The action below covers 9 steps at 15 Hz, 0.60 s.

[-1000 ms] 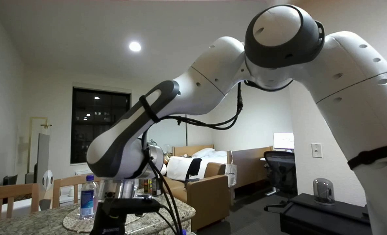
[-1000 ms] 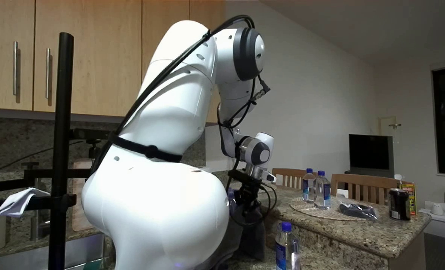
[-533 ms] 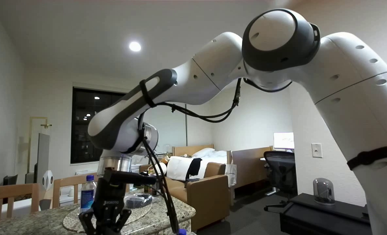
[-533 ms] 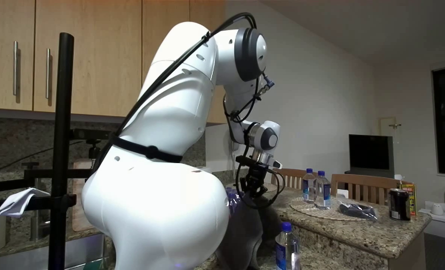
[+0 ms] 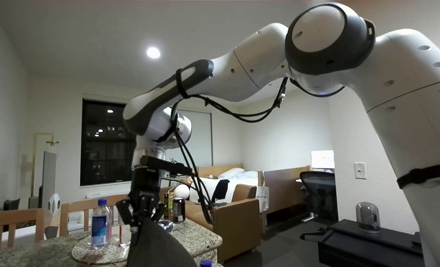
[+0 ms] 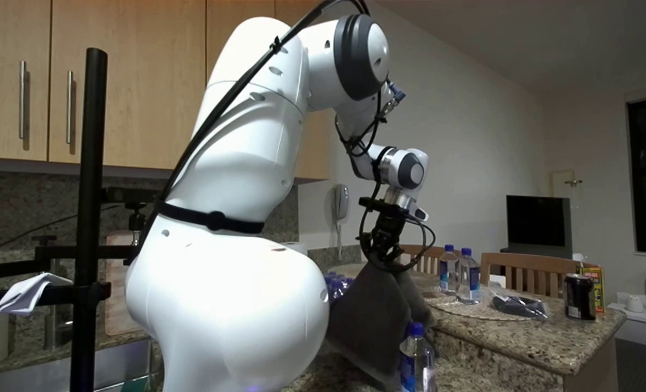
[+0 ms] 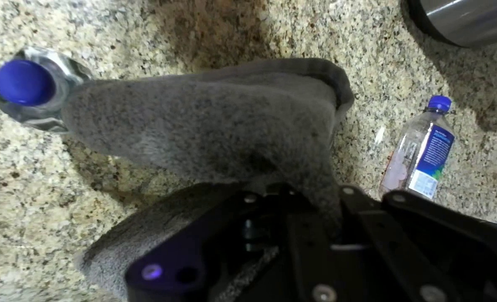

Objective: Pick up the cloth and put it on top of the bottle, then put it back on the counter

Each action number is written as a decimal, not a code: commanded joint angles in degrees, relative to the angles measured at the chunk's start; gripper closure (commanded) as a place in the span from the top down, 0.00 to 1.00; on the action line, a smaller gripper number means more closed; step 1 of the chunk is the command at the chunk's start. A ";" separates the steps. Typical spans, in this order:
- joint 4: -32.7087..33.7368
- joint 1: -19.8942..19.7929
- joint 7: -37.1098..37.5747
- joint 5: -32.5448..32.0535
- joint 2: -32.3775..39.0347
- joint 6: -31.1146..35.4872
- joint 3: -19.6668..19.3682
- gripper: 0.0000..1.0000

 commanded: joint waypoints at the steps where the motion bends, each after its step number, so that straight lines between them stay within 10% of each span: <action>1: -2.06 -1.91 -2.04 1.74 -4.53 -3.95 -1.43 0.09; 9: -3.65 -3.54 -7.22 2.19 -8.09 -9.44 -3.58 0.09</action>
